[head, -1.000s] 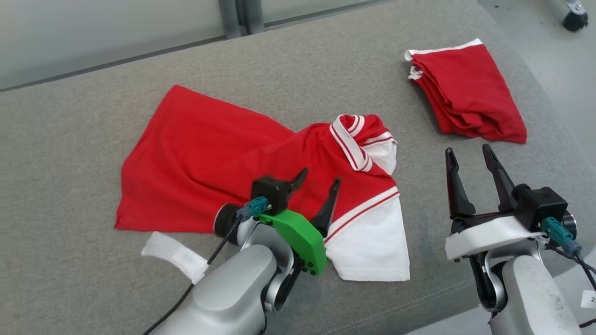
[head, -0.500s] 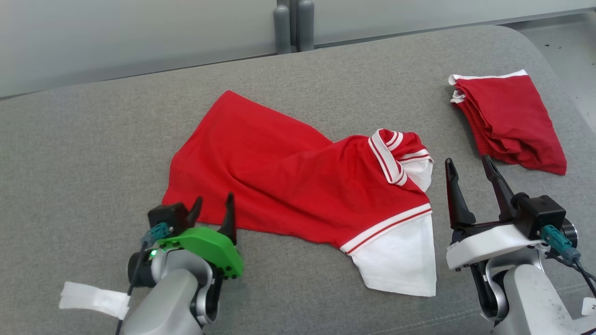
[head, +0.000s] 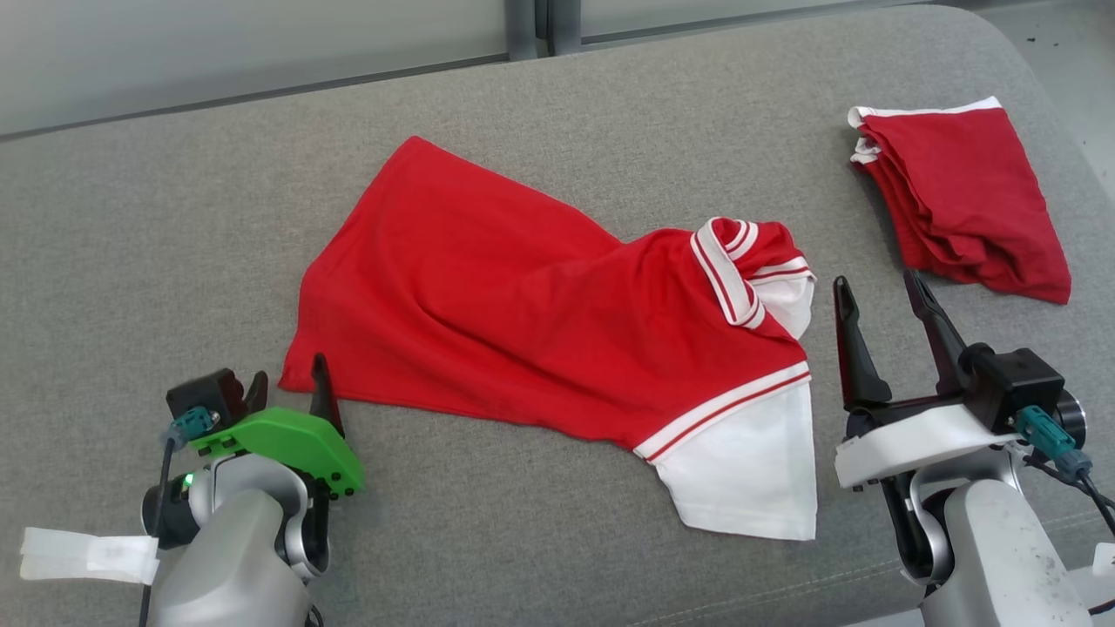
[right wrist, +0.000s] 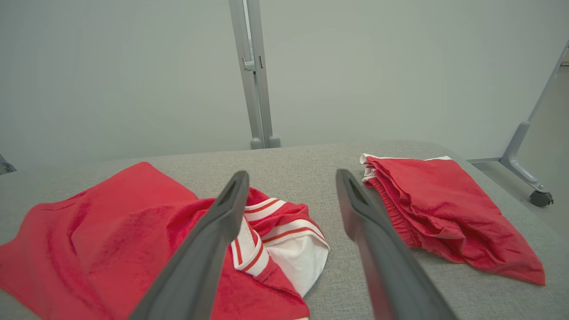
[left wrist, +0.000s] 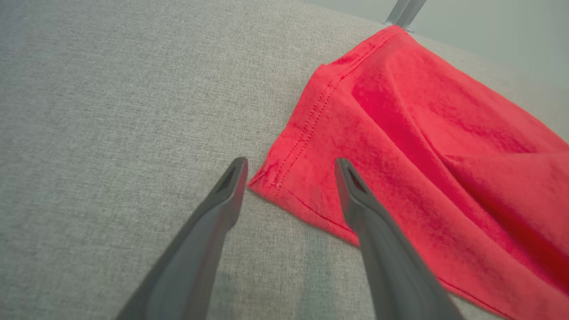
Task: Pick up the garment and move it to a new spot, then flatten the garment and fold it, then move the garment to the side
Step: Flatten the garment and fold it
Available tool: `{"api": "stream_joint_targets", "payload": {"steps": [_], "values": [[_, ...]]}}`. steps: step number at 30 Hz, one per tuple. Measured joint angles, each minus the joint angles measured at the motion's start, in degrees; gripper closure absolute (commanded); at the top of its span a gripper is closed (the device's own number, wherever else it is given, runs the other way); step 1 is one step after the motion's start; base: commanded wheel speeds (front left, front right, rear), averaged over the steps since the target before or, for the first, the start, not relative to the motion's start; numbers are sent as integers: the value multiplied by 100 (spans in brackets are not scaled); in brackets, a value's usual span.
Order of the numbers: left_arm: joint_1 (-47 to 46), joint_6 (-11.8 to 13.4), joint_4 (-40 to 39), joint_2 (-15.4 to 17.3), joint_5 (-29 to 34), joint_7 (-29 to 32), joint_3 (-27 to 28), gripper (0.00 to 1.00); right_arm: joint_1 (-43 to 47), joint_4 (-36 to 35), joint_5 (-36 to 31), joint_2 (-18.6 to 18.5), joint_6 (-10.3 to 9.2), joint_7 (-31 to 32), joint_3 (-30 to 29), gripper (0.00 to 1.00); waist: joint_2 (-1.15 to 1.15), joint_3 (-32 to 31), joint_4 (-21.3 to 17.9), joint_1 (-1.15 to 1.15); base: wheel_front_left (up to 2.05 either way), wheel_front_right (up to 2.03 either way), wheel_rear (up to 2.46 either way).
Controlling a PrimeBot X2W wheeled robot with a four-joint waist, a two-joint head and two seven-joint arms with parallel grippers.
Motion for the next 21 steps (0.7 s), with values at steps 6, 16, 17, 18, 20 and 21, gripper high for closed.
{"api": "stream_joint_targets", "payload": {"steps": [6,16,17,18,20,21], "values": [[-151,-131,376,-16,179,1,73,39,-48,-14,-33,1,0,1,-21,0,0,139,-79,0,0,0,0],[-444,-199,789,12,497,1,55,54,-83,-9,-32,1,0,0,12,0,0,203,-108,0,0,0,0],[-466,-230,873,4,522,1,24,56,-92,-8,-32,1,0,0,15,0,0,209,-115,0,0,0,0],[-486,-254,951,-7,550,5,-18,57,-97,-4,-31,1,0,0,15,0,0,213,-123,0,0,0,0],[-554,-286,1106,-32,563,44,-71,60,-99,4,-31,0,0,-1,15,0,0,220,-138,0,0,0,0],[-599,-304,1187,-37,566,46,-89,62,-99,11,-31,1,0,-1,15,0,0,221,-144,0,0,0,0]]}}
